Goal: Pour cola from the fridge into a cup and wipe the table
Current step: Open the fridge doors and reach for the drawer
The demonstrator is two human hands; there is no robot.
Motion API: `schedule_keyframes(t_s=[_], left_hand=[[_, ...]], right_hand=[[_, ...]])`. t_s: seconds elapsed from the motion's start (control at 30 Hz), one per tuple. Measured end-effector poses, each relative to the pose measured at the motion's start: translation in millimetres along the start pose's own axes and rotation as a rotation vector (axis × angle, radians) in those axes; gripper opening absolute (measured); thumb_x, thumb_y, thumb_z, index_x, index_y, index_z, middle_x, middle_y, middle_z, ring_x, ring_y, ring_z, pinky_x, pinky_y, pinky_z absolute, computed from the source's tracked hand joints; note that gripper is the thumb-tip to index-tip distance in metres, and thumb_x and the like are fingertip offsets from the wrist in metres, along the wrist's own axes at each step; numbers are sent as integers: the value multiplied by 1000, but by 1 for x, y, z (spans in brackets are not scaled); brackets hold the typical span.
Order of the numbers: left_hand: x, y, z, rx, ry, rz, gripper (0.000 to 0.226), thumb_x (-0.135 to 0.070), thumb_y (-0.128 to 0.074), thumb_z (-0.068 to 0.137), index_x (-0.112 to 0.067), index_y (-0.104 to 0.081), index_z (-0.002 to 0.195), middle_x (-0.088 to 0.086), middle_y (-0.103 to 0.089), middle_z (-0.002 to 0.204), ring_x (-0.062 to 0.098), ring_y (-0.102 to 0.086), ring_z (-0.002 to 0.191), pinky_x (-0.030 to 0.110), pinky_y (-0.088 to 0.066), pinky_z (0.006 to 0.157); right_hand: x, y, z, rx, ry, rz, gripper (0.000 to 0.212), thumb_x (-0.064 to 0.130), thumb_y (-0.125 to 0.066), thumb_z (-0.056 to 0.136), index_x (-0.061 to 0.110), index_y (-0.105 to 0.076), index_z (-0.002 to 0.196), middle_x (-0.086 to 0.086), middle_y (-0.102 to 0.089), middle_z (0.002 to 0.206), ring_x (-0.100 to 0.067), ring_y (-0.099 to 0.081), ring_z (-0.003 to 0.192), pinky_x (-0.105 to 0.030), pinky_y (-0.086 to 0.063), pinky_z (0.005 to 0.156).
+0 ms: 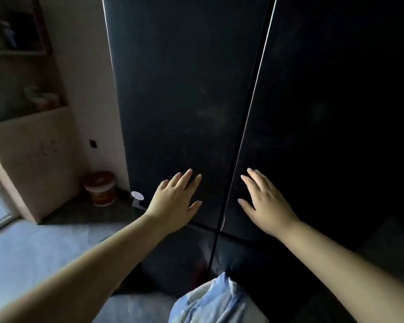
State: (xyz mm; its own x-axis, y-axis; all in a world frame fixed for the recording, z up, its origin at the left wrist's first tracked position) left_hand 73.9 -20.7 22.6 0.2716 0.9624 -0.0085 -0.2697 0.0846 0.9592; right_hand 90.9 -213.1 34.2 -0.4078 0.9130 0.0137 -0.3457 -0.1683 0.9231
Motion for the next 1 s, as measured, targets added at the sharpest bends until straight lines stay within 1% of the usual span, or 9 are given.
schedule_keyframes(t_s=[0.1,0.27,0.43,0.57,0.67,0.8,0.9,0.97,1.0], left_hand=[[25,-17,20,-5,-41,-9,69,-53,-31,97,-25,-3,153,2,-4,160,22,-11,146,36,-20,114],[39,-46,47,-20,-118,-77,69,-50,-38,95,-22,-11,152,5,-11,159,25,-17,145,41,-24,113],[40,-73,65,17,-86,-145,69,-51,-35,96,-23,-7,153,4,-7,160,24,-13,146,39,-21,114],[37,-105,71,113,36,-278,69,-52,-36,95,-25,-9,152,1,-10,160,20,-14,145,36,-22,113],[40,-139,72,182,260,-639,67,-51,-43,94,-26,-18,151,-1,-20,157,18,-26,141,35,-28,111],[39,-203,63,236,690,-1378,61,-45,-44,97,-18,-27,149,2,-31,153,17,-32,138,30,-25,111],[27,-252,48,276,1123,-1970,62,-50,-36,97,-18,-26,149,6,-29,154,26,-32,139,40,-25,111],[19,-276,45,230,1298,-2294,67,-54,-32,96,-15,-22,150,13,-26,154,32,-30,139,45,-24,112],[17,-284,44,198,1348,-2389,69,-56,-30,96,-14,-20,150,15,-25,154,33,-30,139,45,-24,112]], right_hand=[[13,-17,29,-62,4,-64,60,29,-62,89,1,-42,139,-20,-34,149,-35,-31,140,-38,-24,112],[22,-44,55,-21,2,-180,68,31,-59,91,2,-31,145,-19,-20,156,-33,-19,144,-45,-24,116],[18,-59,81,1,109,-426,75,35,-55,89,1,-23,148,-18,-13,157,-33,-12,146,-46,-24,116],[-2,-78,89,42,159,-595,82,38,-52,91,1,-9,150,-16,0,159,-31,0,147,-45,-14,119],[-12,-86,89,28,190,-657,84,41,-47,92,3,0,150,-14,8,159,-29,5,147,-43,-8,120],[-19,-92,90,-50,245,-697,81,43,-41,94,4,2,151,-13,7,159,-27,5,147,-41,-7,120],[-24,-95,91,-121,287,-792,75,46,-32,96,5,-2,151,-13,6,160,-27,2,147,-40,-4,120],[-25,-96,92,-176,315,-844,71,46,-28,98,6,-5,151,-14,8,159,-27,2,147,-40,-3,119],[-26,-97,93,-196,329,-851,70,46,-28,98,6,-7,151,-14,8,159,-27,2,147,-40,-3,119]])
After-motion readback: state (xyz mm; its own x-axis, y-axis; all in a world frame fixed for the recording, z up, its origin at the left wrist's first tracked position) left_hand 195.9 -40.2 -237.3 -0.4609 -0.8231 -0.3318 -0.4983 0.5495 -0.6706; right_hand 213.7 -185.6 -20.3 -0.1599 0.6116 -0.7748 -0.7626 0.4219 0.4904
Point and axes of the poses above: each hand's wrist, its own z-axis towards the middle knuckle, its own y-axis out of the back of the hand, x = y × z, the point moved 8 cm from there along z, towards the middle knuckle
